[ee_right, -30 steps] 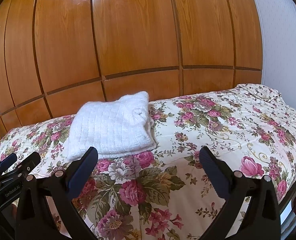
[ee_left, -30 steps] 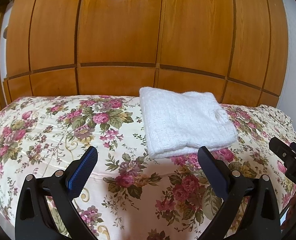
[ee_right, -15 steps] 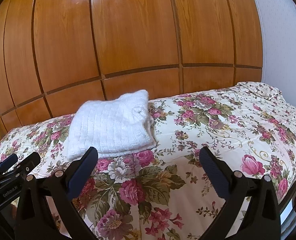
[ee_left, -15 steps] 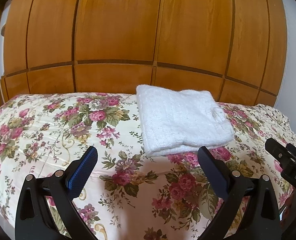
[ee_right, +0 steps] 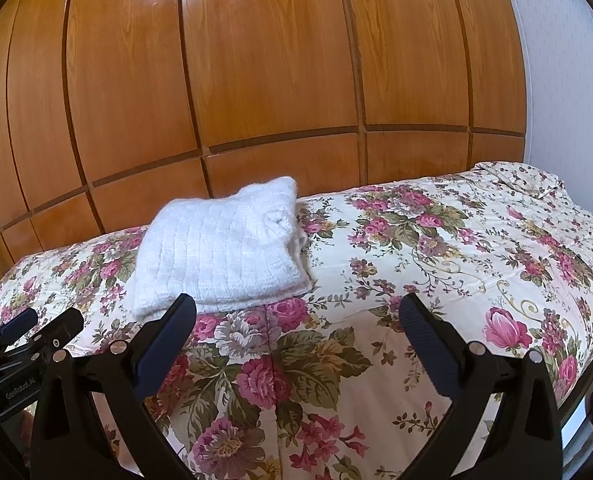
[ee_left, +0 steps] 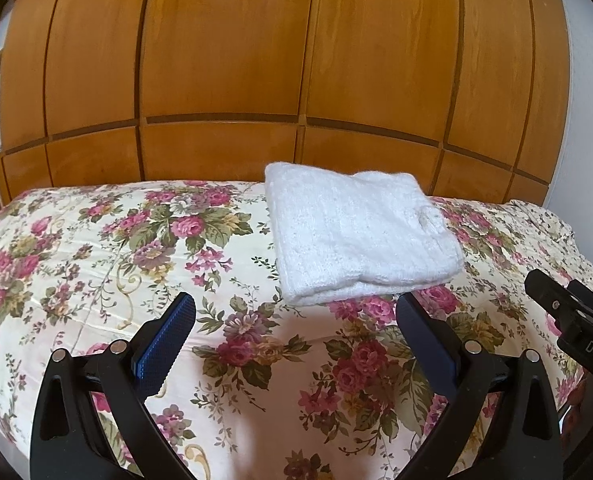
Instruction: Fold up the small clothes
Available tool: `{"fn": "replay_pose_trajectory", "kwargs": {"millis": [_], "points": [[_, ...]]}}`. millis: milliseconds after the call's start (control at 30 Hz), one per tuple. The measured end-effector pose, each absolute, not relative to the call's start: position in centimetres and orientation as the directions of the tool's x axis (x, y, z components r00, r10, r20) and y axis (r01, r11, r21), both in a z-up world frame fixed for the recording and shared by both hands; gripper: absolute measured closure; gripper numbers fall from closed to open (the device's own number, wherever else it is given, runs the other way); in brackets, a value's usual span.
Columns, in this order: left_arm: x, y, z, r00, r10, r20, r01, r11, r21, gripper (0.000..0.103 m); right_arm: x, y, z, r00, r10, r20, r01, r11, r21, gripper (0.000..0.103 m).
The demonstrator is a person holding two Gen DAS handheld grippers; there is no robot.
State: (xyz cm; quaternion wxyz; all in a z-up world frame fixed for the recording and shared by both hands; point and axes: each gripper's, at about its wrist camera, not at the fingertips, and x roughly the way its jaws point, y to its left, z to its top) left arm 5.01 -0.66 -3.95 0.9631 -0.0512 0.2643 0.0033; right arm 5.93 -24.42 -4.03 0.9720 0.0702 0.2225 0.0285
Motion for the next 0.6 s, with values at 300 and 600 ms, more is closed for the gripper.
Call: {"fn": "replay_pose_trajectory", "kwargs": {"millis": [300, 600], "points": [[5.22, -0.68, -4.09, 0.856, -0.03, -0.516, -0.024, 0.995, -0.097, 0.004, 5.98, -24.52, -4.33, 0.897, 0.085, -0.435, -0.021, 0.988, 0.15, 0.002], [5.64, -0.68, -4.47, 0.852, -0.017, -0.523, -0.037, 0.995, -0.093, 0.004, 6.79, -24.83, -4.73, 0.889, 0.079, -0.45, -0.011, 0.988, 0.151, 0.002]]}}
